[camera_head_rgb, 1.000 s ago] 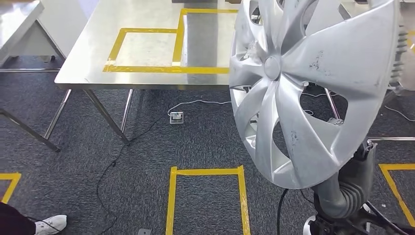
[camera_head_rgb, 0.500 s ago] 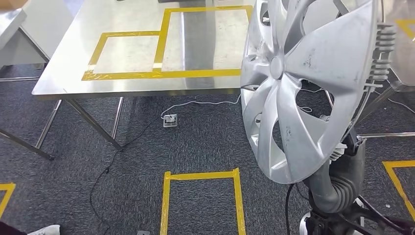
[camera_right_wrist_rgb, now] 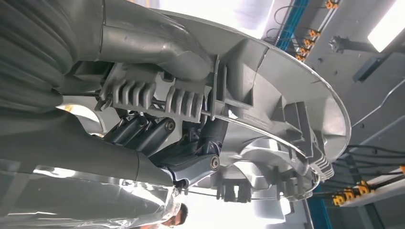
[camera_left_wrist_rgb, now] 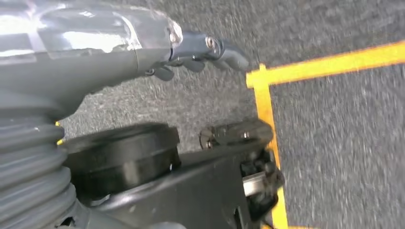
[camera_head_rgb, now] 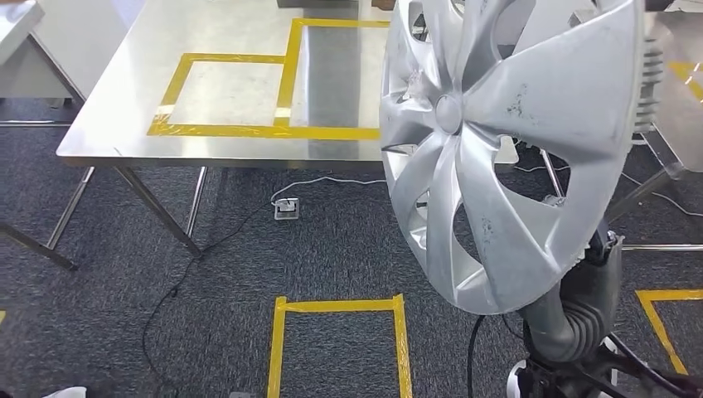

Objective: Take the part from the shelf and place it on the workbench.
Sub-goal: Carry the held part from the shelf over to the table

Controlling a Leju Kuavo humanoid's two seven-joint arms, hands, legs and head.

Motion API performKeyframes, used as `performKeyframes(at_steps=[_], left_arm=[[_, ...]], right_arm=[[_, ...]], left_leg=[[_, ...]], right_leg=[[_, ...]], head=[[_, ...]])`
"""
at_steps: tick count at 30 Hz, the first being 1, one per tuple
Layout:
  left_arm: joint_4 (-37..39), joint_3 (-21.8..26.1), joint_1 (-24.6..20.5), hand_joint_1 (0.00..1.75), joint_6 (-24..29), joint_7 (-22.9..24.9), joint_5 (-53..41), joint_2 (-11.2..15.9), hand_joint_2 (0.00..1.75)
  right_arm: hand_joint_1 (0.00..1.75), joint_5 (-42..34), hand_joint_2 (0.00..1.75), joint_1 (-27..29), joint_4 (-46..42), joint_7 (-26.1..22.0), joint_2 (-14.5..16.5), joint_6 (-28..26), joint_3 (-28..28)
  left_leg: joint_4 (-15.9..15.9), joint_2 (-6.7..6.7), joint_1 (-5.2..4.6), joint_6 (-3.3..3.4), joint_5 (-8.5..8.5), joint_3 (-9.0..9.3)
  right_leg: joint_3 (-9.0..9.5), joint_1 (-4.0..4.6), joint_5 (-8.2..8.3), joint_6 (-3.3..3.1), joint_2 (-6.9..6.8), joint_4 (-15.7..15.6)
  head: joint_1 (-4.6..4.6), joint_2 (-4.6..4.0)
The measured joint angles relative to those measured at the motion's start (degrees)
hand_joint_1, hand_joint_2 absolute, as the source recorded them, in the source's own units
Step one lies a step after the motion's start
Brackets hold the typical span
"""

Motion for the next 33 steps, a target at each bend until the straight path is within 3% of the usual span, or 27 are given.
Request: performKeyframes(at_steps=[1,2,3,5,7,9,12,14,16,17,18,21,23,27,29,31,32,33], left_arm=[[0.0,0.0,0.01,0.0,0.0,0.01,0.0,-0.04,1.75],[0.0,0.0,0.03,0.0,0.0,0.01,0.0,-0.07,1.75],[0.0,0.0,0.03,0.0,0.01,0.02,0.0,-0.09,1.75],[0.0,0.0,0.02,0.0,0.01,0.02,0.0,-0.15,1.75],[-0.01,0.0,-0.04,0.0,0.01,0.02,0.0,-0.32,1.75],[-0.02,0.0,-0.09,0.0,0.0,0.03,0.0,-0.49,1.75],[-0.02,0.0,-0.17,0.0,0.02,-0.01,0.0,-0.5,1.75],[-0.01,0.0,-0.2,0.0,0.03,-0.04,0.0,-0.4,1.75],[0.0,0.0,-0.12,0.0,0.03,-0.04,0.0,-0.34,1.75],[0.0,0.0,-0.06,0.0,0.03,-0.03,-0.01,-0.32,1.75],[0.0,0.0,-0.02,0.0,0.03,-0.03,-0.01,-0.3,1.75],[0.0,0.0,0.0,0.0,0.03,-0.03,-0.02,-0.26,1.75],[0.0,0.0,-0.02,0.0,0.03,-0.04,-0.02,-0.23,1.75],[0.0,0.0,0.04,0.0,0.04,-0.02,-0.02,-0.17,1.75],[0.0,0.0,-0.01,0.0,0.04,-0.03,-0.03,-0.18,1.75],[0.0,0.0,0.0,0.0,0.03,-0.03,-0.04,-0.19,1.75],[0.0,0.0,0.02,0.0,0.03,-0.03,-0.04,-0.19,1.75],[0.0,0.0,0.03,0.0,0.03,-0.03,-0.04,-0.19,1.75]], right_arm=[[1.75,0.03,1.75,0.03,0.01,0.0,-0.01,-0.02,0.01],[1.75,0.04,1.75,0.06,0.02,0.0,-0.01,-0.04,0.01],[1.75,0.04,1.75,0.08,0.03,0.0,-0.01,-0.05,0.01],[1.75,0.05,1.75,0.08,0.03,0.0,-0.02,-0.06,0.01],[1.75,0.06,1.75,0.0,0.01,0.0,-0.02,-0.06,0.01],[1.75,0.08,1.75,-0.08,-0.01,0.0,-0.03,-0.06,0.0],[1.75,0.09,1.75,-0.1,-0.02,0.0,-0.02,-0.07,-0.01],[1.75,0.09,1.75,-0.2,-0.02,0.0,-0.01,-0.08,-0.01],[1.75,0.08,1.75,-0.27,0.01,0.0,0.0,-0.07,-0.01],[1.75,0.07,1.75,-0.27,0.02,0.0,0.01,-0.07,0.0],[1.75,0.06,1.75,-0.27,0.03,0.0,0.01,-0.08,0.01],[1.75,0.05,1.75,-0.29,0.04,-0.01,0.01,-0.07,0.01],[1.75,0.05,1.75,-0.34,0.03,-0.01,0.02,-0.07,0.01],[1.75,0.04,1.75,-0.46,0.04,0.0,-0.02,-0.09,-0.01],[1.75,0.05,1.75,-0.49,0.03,0.0,-0.04,-0.08,-0.01],[1.75,0.04,1.75,-0.48,0.04,0.0,-0.05,-0.06,-0.01],[1.75,0.04,1.75,-0.46,0.05,0.0,-0.05,-0.05,0.0],[1.75,0.03,1.75,-0.45,0.05,0.0,-0.05,-0.05,0.0]], left_leg=[[0.01,0.03,-0.15,0.14,-0.18,0.21],[0.01,0.05,-0.3,0.24,-0.39,0.45],[0.02,0.05,-0.44,0.28,-0.62,0.77],[0.0,0.04,-0.65,0.26,-1.19,1.54],[0.11,0.08,-0.86,-0.03,-1.7,1.89],[0.13,0.25,-0.89,-0.49,-1.89,1.77],[1.09,0.33,-0.89,-1.38,-2.91,1.43],[5.99,0.12,-0.43,-2.22,-5.51,-1.08],[12.71,0.03,0.3,-3.01,-7.86,-5.09],[14.43,0.04,0.68,-3.4,-7.71,-6.42],[14.27,0.1,1.04,-3.81,-6.48,-6.82],[5.62,0.53,1.92,-5.02,-0.36,-3.45],[2.13,0.76,1.9,-4.65,0.27,-1.79],[1.68,0.51,1.61,-2.53,-0.4,-1.33],[1.55,0.49,1.48,-1.73,-0.58,-1.0],[1.56,0.51,1.04,-1.13,-0.9,-0.71],[1.56,0.5,0.78,-0.89,-1.06,-0.51],[1.57,0.44,0.5,-0.66,-1.23,-0.26]], right_leg=[[-1.86,0.0,-0.67,0.07,0.0,3.04],[-3.02,0.02,-0.3,0.04,0.0,4.45],[-3.19,0.07,1.19,-0.12,0.0,3.8],[-1.04,0.41,5.88,-0.93,0.01,-2.37],[1.43,0.88,8.29,-2.01,-0.04,-8.15],[2.27,1.18,7.96,-2.65,-0.08,-9.99],[3.04,0.74,7.97,-3.04,-0.17,-11.4],[3.65,0.34,8.05,-3.19,-0.38,-12.06],[3.86,0.09,7.84,-3.15,-0.47,-12.09],[4.0,-0.11,7.66,-2.97,-0.48,-12.05],[4.16,-0.37,7.43,-2.7,-0.46,-11.96],[4.83,-1.11,6.38,-1.36,-0.33,-11.28],[4.98,-1.16,5.88,-0.44,-0.21,-10.87],[5.1,-1.39,5.06,0.46,-0.33,-10.41],[2.86,-1.31,2.47,0.45,-0.35,-5.52],[-1.14,-0.96,-0.45,0.14,-0.32,2.2],[-2.66,-0.73,-0.87,-0.12,-0.31,4.79],[-3.32,-0.47,-0.17,-0.51,-0.29,5.43]], head=[[0.25,0.0],[0.41,0.0],[0.55,0.0],[0.91,0.0],[1.11,0.0],[1.17,0.0],[1.1,0.0],[0.63,0.0],[0.09,0.0],[-0.08,0.0],[-0.19,0.0],[-0.7,0.0],[-1.06,0.0],[-0.32,0.0],[0.42,0.0],[1.22,0.0],[1.53,0.0],[1.79,0.0]])
